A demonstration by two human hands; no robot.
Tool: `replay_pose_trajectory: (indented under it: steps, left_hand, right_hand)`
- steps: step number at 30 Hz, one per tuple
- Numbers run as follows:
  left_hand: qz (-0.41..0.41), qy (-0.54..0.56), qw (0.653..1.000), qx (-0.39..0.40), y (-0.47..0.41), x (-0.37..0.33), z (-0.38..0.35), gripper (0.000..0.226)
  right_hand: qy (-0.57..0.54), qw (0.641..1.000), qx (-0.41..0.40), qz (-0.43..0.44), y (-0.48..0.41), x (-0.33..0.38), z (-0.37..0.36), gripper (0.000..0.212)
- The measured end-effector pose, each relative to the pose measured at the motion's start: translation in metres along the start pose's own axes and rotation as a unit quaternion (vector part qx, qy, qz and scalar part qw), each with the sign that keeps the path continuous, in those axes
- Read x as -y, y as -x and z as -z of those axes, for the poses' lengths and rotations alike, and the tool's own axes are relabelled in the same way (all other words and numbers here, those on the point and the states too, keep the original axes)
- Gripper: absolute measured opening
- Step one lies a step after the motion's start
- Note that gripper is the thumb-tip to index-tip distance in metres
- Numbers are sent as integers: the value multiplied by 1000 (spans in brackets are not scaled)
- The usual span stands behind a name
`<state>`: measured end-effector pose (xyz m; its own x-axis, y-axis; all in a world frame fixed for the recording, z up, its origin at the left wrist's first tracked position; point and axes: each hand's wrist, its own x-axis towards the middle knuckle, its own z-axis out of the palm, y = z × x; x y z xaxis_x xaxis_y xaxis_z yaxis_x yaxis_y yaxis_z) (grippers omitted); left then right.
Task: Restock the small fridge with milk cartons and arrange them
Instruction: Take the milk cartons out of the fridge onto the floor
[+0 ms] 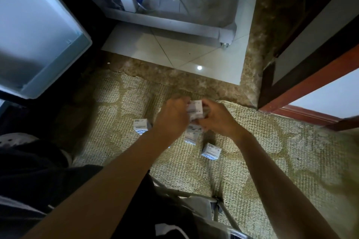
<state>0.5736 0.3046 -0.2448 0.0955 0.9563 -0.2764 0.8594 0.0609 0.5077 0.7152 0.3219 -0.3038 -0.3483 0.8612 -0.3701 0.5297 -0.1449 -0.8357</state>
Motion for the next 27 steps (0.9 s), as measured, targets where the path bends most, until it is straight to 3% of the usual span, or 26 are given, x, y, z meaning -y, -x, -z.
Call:
replay_pose_trajectory:
  steps: [4, 12, 15, 20, 27]
  left_hand:
    - [-34, 6, 998, 45, -4, -7, -5, 37]
    - [28, -51, 986, 154, -4, 7, -17, 35]
    - [55, -33, 978, 199, -4, 12, -21, 34]
    - [64, -12, 976, 210, -1, 17, -27, 37]
    - [93, 7, 978, 185, -1, 20, -15, 35]
  right_hand:
    - [20, 996, -70, -46, 2, -28, 15, 50]
    - [129, 979, -118, -109, -26, -100, -2, 43]
    - [123, 971, -147, -141, -38, -115, -17, 45]
    - [81, 957, -164, -224, -54, -121, -28, 47]
    - [131, 943, -129, -277, -51, -110, -39, 61]
